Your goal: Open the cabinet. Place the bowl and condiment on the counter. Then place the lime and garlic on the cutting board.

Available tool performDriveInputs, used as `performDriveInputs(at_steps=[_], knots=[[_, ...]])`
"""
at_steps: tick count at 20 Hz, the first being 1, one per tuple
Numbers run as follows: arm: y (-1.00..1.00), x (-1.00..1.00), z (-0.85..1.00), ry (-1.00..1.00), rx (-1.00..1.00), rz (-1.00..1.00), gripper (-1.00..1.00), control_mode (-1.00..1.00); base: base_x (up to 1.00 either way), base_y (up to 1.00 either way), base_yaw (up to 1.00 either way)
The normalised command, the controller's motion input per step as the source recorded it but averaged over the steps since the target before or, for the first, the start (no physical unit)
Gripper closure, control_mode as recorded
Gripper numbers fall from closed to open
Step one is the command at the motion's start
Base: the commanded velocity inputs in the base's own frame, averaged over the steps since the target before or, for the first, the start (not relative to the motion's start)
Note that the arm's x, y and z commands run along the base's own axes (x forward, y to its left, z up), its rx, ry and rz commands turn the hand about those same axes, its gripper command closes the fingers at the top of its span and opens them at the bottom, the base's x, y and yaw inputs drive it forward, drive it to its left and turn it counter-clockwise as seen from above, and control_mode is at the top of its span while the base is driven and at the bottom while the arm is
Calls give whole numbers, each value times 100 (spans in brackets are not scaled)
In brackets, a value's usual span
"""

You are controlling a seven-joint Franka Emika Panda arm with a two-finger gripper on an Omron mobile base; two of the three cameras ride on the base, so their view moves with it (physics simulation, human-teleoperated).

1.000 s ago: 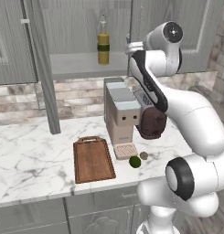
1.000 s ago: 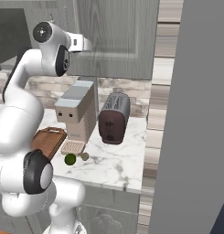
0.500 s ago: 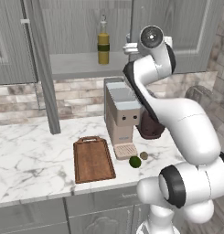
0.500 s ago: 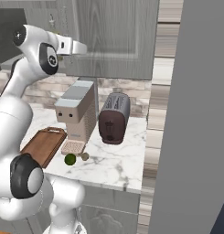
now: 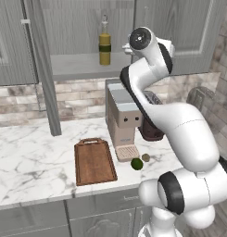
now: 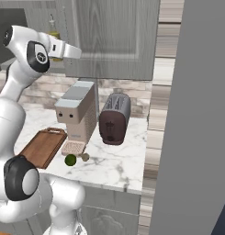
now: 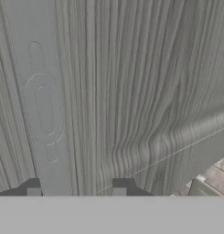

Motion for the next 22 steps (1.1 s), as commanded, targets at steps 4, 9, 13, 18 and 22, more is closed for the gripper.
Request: performDriveInputs(at_steps=[4, 9, 13, 18, 22], knots=[[-100, -18, 0, 0, 3, -1, 100, -100, 0, 0, 0], [-100, -25, 0, 0, 1, 0, 100, -100, 0, 0, 0], [-100, -26, 0, 0, 0, 0, 100, -100, 0, 0, 0], [-100, -29, 0, 0, 0, 0, 100, -100, 0, 0, 0], [-96, -19, 0, 0, 0, 0, 100, -100, 0, 0, 0]])
